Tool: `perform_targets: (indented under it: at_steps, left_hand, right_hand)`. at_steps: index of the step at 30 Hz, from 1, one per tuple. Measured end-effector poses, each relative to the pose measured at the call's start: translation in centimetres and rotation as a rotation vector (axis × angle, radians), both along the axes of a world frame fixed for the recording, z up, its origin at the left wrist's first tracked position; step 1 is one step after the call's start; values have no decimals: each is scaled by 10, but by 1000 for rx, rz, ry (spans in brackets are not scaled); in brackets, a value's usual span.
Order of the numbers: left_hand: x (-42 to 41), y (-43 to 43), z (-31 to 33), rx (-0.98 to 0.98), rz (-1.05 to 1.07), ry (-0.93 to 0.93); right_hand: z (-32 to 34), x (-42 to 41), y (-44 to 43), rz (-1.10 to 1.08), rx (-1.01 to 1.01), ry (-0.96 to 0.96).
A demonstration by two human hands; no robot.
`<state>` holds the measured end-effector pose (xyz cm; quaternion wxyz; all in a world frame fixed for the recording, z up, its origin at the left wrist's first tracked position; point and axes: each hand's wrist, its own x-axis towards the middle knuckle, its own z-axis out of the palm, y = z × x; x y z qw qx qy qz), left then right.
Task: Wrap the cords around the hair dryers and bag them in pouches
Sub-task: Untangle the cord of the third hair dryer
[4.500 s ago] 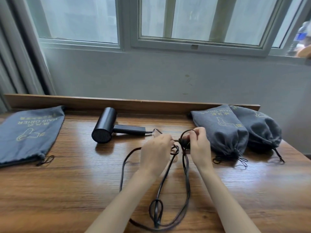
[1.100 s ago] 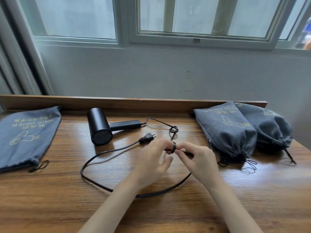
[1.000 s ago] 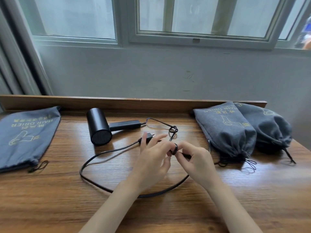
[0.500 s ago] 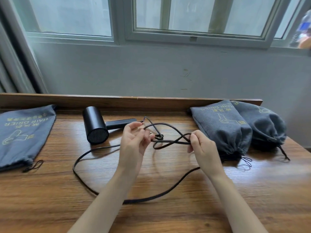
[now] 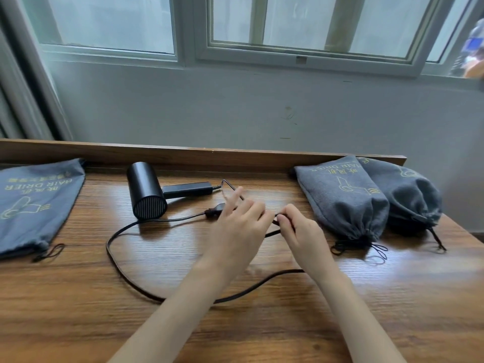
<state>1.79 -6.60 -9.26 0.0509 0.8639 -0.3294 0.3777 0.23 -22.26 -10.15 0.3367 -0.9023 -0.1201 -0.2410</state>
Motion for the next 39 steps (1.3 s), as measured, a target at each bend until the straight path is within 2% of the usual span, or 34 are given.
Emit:
perform_targets:
  at_steps: [3,5,6,8,9,10,11,14,16,17,20,23,26,29,32,35,37,39]
  left_hand:
    - [1,2,10,-4,-16,50]
    - [-4,9,15,-148,-34,111]
    - [-7,15,19,-311,-67,180]
    - [-11,35,31,-867,-155,405]
    - [-11,46,37,-1115,-166,484]
    - [-10,56,42,-1252,-155,542]
    - [-9,63,45,-1275,-140,581]
    - [-7,63,40,-1151,-122,728]
    - [-6,57,33,-1068,-55,717]
    - [-7,54,30,-963,13,621]
    - [-8,39,24,-404,164,168]
    - [-16,13,22,-27,22,34]
    - [-11,-11,19,102,-29,28]
    - [3,-13,15,27,-21,27]
    - [6,-4,16,-150,-90,145]
    - [0,6,32,-622,-126,276]
    - [3,20,48,-994,-85,238]
    - [11,39,62,-1192,4,146]
  right_hand:
    - [1,-1,3,-1,84,35]
    - [3,0,1,-41,126,54]
    - [4,1,-5,-83,137,64]
    - [8,3,-20,-164,162,128]
    - [10,3,-24,-161,237,186]
    - [12,1,-24,-117,350,241]
    - [12,0,-21,-67,438,284]
    - [16,-2,-7,-1,541,336]
    - [17,-3,-4,5,658,356]
    - [17,-3,-3,9,711,360]
    - [18,-4,-1,40,770,373]
    - [15,-4,2,105,725,345]
    - [18,-8,6,217,653,317]
    - [19,-12,9,253,612,306]
    - [18,-11,10,151,737,372]
    - [16,-7,11,53,898,490]
    - [15,-5,9,-12,928,534]
    - [14,-3,4,-82,911,535]
